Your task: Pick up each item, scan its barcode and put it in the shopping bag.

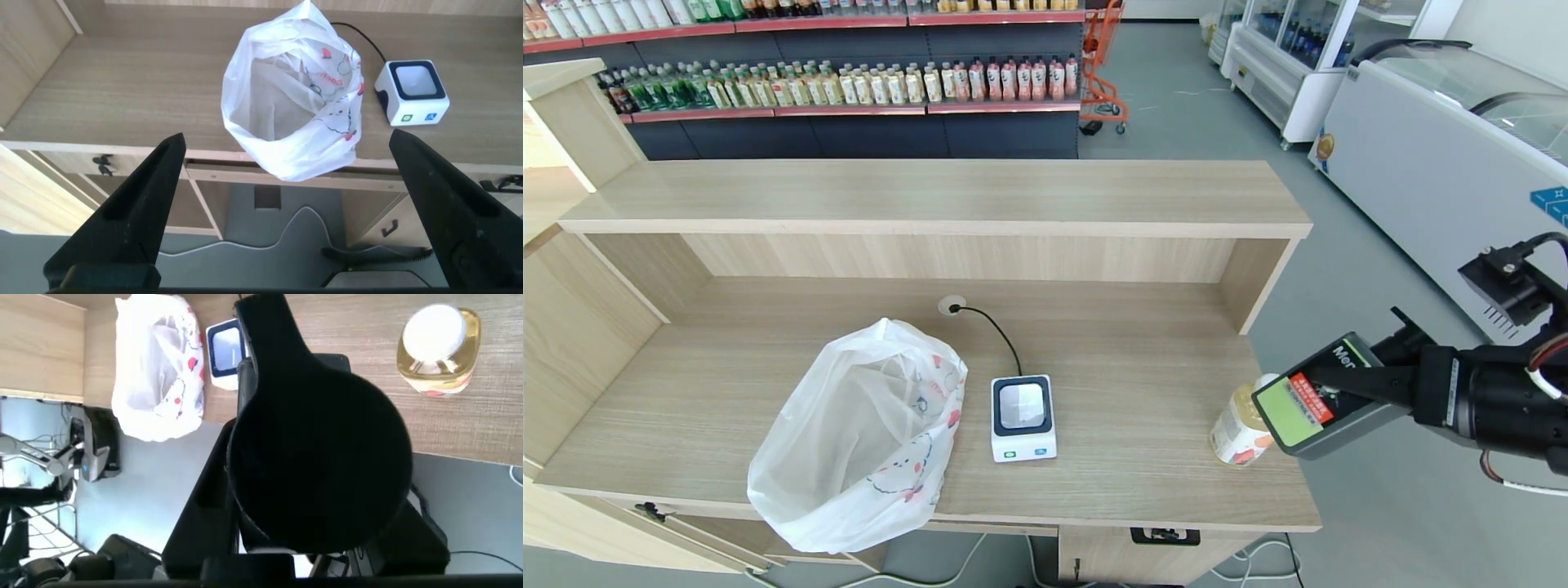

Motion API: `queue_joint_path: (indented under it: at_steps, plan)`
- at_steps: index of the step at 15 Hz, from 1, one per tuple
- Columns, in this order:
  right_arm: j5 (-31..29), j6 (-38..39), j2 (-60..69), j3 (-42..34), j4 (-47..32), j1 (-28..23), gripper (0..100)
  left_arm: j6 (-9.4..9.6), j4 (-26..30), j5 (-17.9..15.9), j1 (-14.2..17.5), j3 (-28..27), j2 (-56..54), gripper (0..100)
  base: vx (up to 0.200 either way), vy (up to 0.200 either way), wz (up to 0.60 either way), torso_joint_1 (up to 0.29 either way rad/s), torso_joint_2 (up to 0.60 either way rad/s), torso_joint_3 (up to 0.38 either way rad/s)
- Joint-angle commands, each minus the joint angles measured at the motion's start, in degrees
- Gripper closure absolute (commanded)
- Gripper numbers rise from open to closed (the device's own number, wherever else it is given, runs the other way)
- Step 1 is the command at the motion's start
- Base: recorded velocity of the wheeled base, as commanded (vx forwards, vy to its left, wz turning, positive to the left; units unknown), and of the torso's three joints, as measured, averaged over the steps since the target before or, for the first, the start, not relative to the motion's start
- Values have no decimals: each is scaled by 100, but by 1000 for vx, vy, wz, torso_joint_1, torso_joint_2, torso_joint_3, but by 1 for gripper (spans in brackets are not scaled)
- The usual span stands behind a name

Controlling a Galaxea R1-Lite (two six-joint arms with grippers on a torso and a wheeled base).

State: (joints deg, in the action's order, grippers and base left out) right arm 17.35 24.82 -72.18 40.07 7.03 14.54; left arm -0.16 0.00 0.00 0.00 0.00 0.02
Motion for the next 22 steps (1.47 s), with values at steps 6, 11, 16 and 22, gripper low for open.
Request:
queue_joint_path:
  at_steps: [6,11,16,22]
  plan:
    - [208,5,-112,-184,536,242,100,-2,0,0,0,0,-2,0,0,100,0,2,0,2]
    - [173,-56,-543,-149,808,260,100,7,0,0,0,0,-2,0,0,200,0,1,4,5]
    - [-118,-74,-1589,229,1468,409,100,7,0,-9,0,0,-2,0,0,200,0,1,3,2]
    - [-583,-170,-2828,370,2267,629,100,7,0,0,0,0,-2,0,0,67,0,1,2,0]
